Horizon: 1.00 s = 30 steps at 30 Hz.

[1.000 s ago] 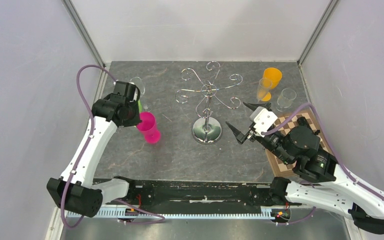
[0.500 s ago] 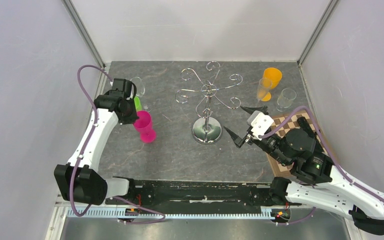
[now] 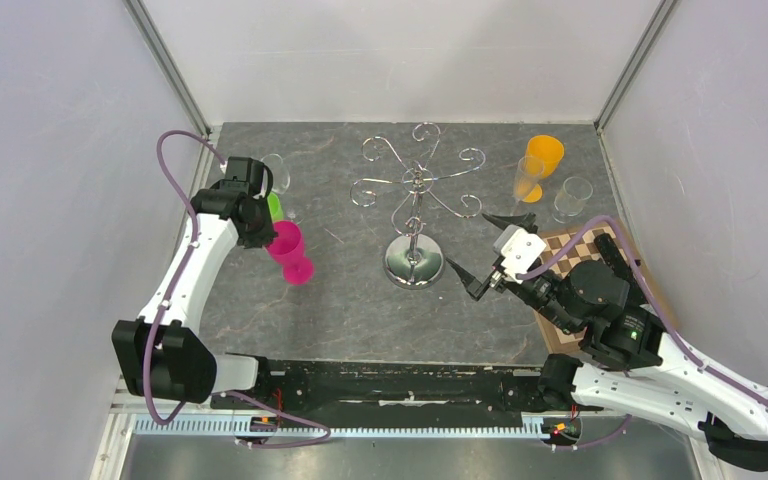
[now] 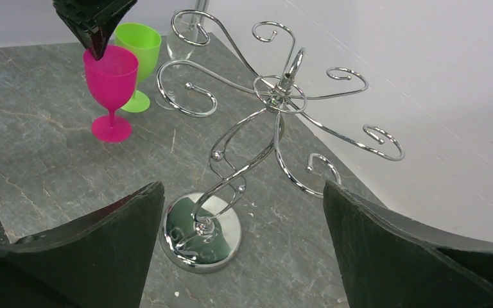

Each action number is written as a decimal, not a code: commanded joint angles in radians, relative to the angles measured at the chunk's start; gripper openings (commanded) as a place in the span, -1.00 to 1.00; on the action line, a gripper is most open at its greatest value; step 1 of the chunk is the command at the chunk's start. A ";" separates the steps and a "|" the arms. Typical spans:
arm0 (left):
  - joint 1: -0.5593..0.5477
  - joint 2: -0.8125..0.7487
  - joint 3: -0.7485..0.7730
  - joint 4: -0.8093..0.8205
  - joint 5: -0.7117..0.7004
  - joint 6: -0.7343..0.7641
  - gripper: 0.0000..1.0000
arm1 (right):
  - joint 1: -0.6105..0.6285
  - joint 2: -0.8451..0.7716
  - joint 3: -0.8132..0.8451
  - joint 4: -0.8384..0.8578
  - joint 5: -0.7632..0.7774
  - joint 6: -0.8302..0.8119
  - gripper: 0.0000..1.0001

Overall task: Take the wine glass off the wine glass rack
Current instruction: Place the wine glass at the center of the board, then reset both arms

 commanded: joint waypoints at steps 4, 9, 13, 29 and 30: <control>0.006 -0.026 0.030 0.004 -0.009 -0.016 -0.02 | 0.003 -0.011 0.020 0.004 0.008 0.031 0.96; 0.005 -0.083 0.093 -0.052 0.038 -0.007 0.46 | 0.003 0.011 0.079 -0.064 0.099 0.129 0.96; 0.006 -0.143 0.141 -0.080 0.092 0.002 0.54 | 0.003 0.042 0.143 -0.145 0.112 0.187 0.96; -0.069 -0.298 0.280 -0.023 0.543 0.031 0.59 | 0.003 0.074 0.201 -0.368 0.225 0.364 0.96; -0.079 -0.304 0.281 -0.011 0.575 0.026 0.58 | 0.003 0.076 0.201 -0.385 0.244 0.392 0.96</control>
